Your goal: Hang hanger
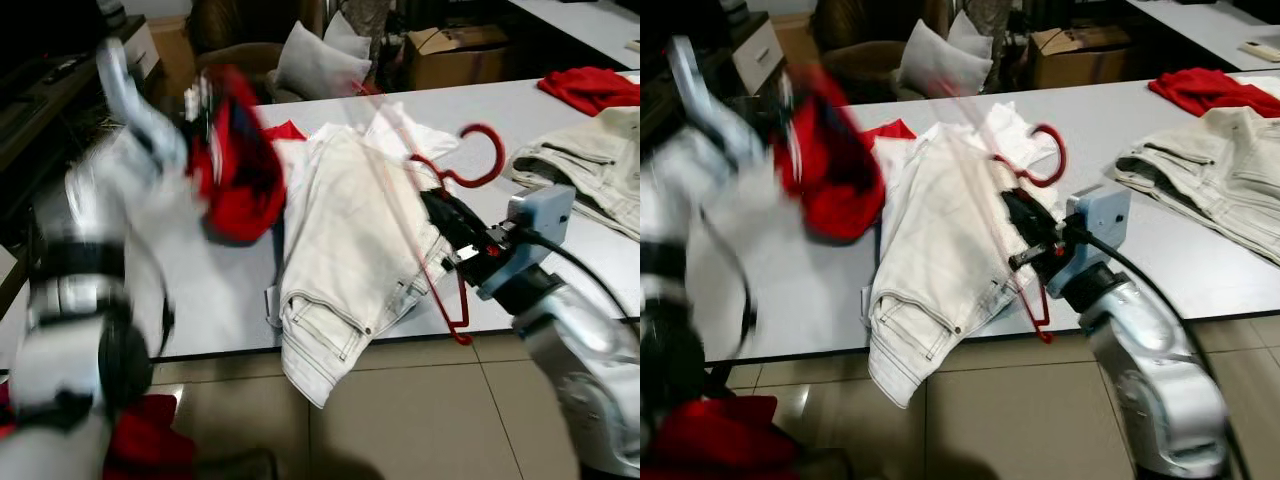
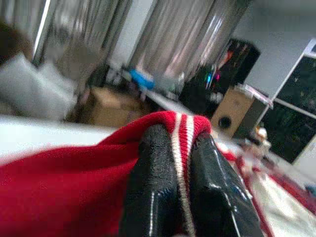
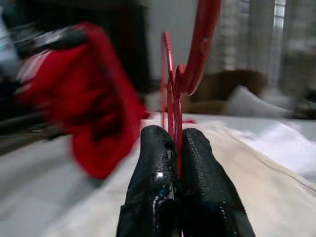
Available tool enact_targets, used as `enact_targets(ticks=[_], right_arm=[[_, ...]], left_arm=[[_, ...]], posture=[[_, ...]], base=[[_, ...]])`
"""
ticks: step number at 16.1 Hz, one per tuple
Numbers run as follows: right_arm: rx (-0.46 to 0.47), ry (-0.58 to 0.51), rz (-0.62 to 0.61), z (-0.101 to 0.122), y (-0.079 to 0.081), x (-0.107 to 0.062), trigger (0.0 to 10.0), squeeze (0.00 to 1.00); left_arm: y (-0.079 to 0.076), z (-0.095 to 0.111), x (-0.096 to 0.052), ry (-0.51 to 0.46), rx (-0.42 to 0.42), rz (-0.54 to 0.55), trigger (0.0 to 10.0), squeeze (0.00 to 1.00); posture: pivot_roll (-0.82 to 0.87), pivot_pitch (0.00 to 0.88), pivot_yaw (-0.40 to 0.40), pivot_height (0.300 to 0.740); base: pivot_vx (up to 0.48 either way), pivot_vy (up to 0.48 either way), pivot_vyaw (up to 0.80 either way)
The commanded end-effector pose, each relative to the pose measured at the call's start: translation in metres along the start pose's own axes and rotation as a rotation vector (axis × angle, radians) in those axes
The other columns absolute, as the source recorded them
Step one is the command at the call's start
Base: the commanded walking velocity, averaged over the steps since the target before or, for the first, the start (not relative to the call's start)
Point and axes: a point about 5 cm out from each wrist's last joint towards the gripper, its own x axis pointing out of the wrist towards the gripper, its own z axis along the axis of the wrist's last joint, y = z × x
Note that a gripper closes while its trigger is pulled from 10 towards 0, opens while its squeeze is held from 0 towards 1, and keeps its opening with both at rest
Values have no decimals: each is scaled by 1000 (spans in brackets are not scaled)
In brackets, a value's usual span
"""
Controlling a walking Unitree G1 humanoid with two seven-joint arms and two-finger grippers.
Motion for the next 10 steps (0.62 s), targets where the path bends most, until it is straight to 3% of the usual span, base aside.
enact_targets(ticks=[1,4,6,8,10], right_arm=[[11,-4,53,6,2,-5,10000,0],[35,115,172,1,6,-17,10000,0],[60,145,203,-2,8,-17,10000,0],[111,184,267,-8,17,-14,10000,0],[117,239,227,-19,14,-2,10000,0]], left_arm=[[2,15,-1,-32,62,48,0,0],[-18,31,3,-7,195,-16,0,0],[-23,34,4,-4,212,-21,0,0],[-32,36,3,-1,237,-48,0,0],[-47,23,-3,105,317,-164,0,0]], posture=[[6,0,126,740],[4,0,122,740],[18,0,105,740],[28,0,92,740],[35,0,88,740]], base=[[0,0,0],[0,0,0],[0,0,0],[0,0,0],[0,0,0]])
